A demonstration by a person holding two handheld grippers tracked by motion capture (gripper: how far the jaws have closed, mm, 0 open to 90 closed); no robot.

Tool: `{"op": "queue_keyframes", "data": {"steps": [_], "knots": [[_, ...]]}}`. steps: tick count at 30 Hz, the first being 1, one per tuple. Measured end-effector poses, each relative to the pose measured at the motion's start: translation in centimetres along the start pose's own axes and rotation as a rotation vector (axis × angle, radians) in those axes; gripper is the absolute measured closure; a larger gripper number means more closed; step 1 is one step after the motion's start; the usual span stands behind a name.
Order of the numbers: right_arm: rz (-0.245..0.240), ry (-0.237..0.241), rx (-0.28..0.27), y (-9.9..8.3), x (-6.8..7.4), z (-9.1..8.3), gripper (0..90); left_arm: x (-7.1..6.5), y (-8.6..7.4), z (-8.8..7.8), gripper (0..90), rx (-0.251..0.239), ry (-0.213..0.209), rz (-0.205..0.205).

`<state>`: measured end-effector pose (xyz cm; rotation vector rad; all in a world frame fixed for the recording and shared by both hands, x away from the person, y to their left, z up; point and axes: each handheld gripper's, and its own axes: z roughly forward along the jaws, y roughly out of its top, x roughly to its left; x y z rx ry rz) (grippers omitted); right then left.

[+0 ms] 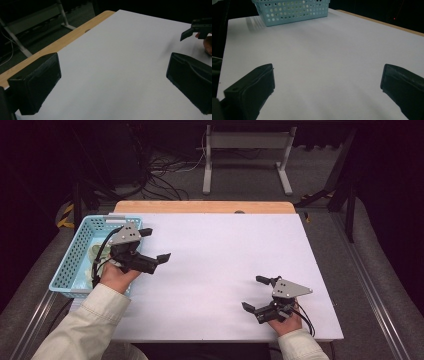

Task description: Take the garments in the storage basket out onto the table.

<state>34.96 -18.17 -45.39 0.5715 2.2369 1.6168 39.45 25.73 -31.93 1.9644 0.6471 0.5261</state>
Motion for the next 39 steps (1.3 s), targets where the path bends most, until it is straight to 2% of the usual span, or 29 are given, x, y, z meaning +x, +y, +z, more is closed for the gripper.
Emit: {"op": "queue_keyframes", "data": {"steps": [9,14,27,35,39], "knots": [[0.0,0.0,0.0,0.0,0.0,0.0,0.1,1.7,-0.3,-0.7,0.5,0.004,0.037,-0.033],[0.002,-0.001,0.001,0.0,0.0,0.0,0.1,2.9,-0.7,-1.2,0.5,0.016,0.074,-0.053],[0.008,-0.005,-0.001,0.0,0.0,0.0,0.1,5.4,-1.8,-2.3,0.1,0.041,0.121,-0.099],[0.008,-0.005,0.0,-0.1,0.0,0.0,0.1,6.4,-2.4,-3.1,0.0,0.035,0.136,-0.104],[0.008,-0.003,0.002,-0.1,0.0,0.0,0.1,7.1,-2.7,-3.5,0.0,0.05,0.153,-0.111]]}}
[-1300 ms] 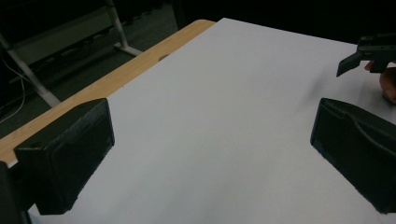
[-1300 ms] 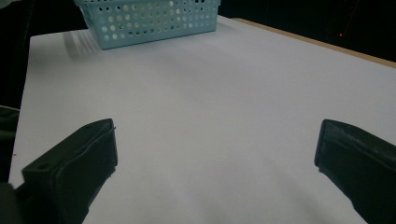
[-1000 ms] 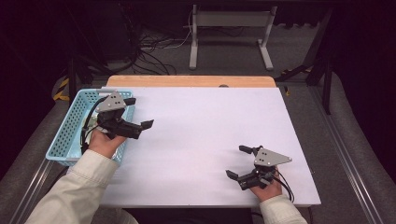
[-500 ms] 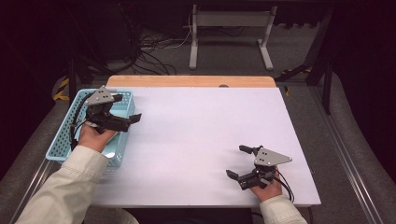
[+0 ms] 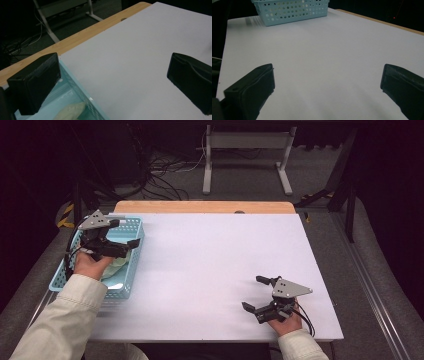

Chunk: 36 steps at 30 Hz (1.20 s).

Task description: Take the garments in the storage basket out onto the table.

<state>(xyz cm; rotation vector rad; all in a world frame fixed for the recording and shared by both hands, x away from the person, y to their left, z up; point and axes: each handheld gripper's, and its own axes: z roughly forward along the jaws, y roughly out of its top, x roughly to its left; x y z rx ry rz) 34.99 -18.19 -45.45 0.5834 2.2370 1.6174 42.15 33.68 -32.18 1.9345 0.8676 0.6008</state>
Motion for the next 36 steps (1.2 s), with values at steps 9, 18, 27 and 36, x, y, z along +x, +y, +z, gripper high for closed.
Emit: {"op": "queue_keyframes", "data": {"steps": [9,18,27,36], "knots": [[-0.001,0.002,0.001,0.0,0.0,0.0,0.1,0.9,-0.4,-0.7,0.3,0.018,0.023,0.014],[-0.002,0.004,0.003,0.0,0.0,0.0,0.1,2.3,-1.0,-1.3,0.8,0.037,0.029,-0.013],[-0.002,0.005,0.004,0.0,0.0,0.0,0.1,3.3,-1.5,-1.6,1.3,0.072,0.041,-0.021],[-0.001,0.007,0.004,0.0,0.0,0.0,0.1,4.4,-2.2,-1.7,1.7,0.128,0.079,-0.016]]}}
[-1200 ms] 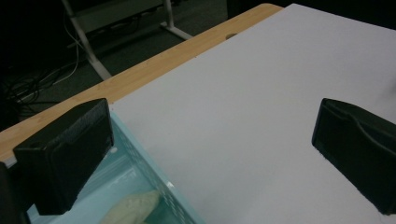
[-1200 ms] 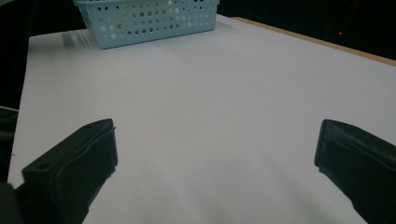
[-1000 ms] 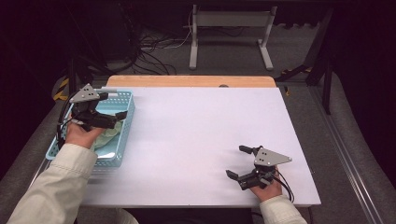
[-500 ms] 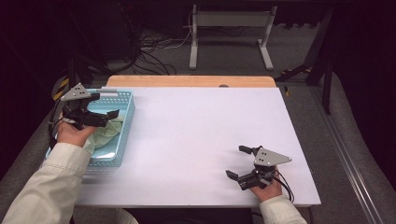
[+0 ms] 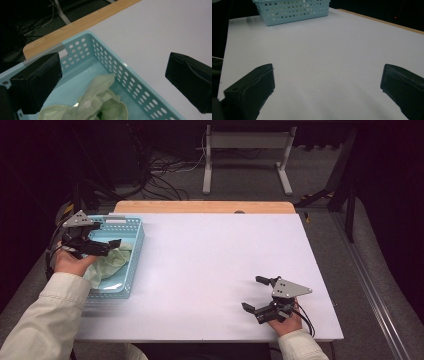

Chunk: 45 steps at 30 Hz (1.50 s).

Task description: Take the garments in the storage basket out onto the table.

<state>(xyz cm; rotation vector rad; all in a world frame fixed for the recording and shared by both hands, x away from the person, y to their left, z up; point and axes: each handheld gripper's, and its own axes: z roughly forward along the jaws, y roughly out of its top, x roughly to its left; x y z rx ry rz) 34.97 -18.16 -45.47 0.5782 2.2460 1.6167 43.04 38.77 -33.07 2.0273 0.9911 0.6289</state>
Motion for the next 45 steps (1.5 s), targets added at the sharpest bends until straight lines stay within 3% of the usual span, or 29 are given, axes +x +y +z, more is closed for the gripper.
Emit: {"op": "queue_keyframes", "data": {"steps": [21,24,45], "knots": [[-0.001,0.002,-0.001,0.0,0.0,0.0,0.1,2.1,-2.1,0.7,2.0,0.143,0.032,-0.06],[0.0,0.002,0.001,0.0,0.0,0.1,0.1,2.2,-2.3,0.9,2.4,0.168,0.039,-0.054],[-0.002,0.002,0.003,0.0,0.0,0.1,0.1,2.8,-4.0,1.8,5.1,0.261,-0.016,-0.094]]}}
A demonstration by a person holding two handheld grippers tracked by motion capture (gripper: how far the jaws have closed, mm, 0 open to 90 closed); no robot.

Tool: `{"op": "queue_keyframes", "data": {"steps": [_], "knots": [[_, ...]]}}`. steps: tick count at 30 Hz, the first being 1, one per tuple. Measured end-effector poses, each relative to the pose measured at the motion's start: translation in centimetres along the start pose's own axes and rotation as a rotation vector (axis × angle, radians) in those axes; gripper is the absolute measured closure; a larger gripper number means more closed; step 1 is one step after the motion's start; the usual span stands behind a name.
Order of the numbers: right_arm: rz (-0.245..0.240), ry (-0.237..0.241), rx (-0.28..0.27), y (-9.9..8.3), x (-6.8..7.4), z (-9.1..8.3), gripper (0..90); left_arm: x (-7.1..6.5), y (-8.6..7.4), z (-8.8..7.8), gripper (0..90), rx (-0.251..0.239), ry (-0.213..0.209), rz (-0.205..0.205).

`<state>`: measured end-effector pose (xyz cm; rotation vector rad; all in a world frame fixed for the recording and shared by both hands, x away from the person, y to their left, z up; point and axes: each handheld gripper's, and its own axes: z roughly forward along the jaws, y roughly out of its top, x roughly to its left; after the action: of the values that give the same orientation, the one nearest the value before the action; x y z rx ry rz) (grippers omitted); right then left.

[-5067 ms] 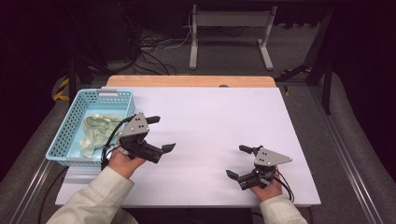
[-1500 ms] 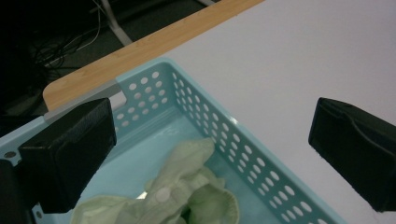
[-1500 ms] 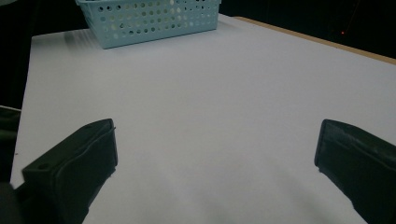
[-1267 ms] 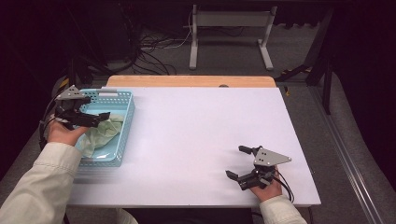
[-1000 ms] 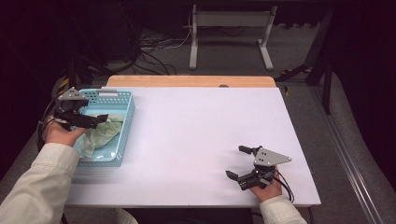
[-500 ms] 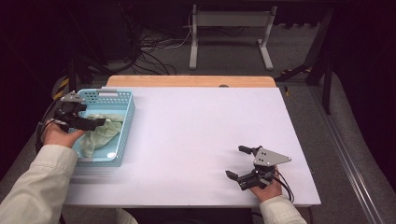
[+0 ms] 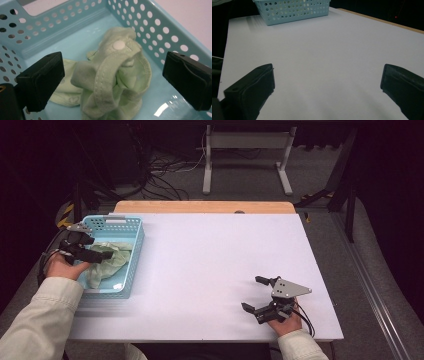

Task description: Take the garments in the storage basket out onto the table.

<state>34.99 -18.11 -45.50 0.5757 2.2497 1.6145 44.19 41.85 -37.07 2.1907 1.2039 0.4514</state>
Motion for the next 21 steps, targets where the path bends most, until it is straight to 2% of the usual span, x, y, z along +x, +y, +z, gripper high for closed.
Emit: {"op": "queue_keyframes", "data": {"steps": [11,14,21], "knots": [[-0.001,-0.001,0.0,0.0,0.0,0.0,0.1,0.4,-0.8,0.8,7.5,0.065,-0.034,-0.016],[-0.001,-0.002,0.001,0.0,0.0,0.0,0.1,0.4,-1.0,1.1,9.3,0.094,-0.049,-0.017],[-0.001,-0.002,0.001,0.0,0.0,0.0,0.1,0.3,-1.1,1.3,17.1,0.117,-0.056,-0.003]]}}
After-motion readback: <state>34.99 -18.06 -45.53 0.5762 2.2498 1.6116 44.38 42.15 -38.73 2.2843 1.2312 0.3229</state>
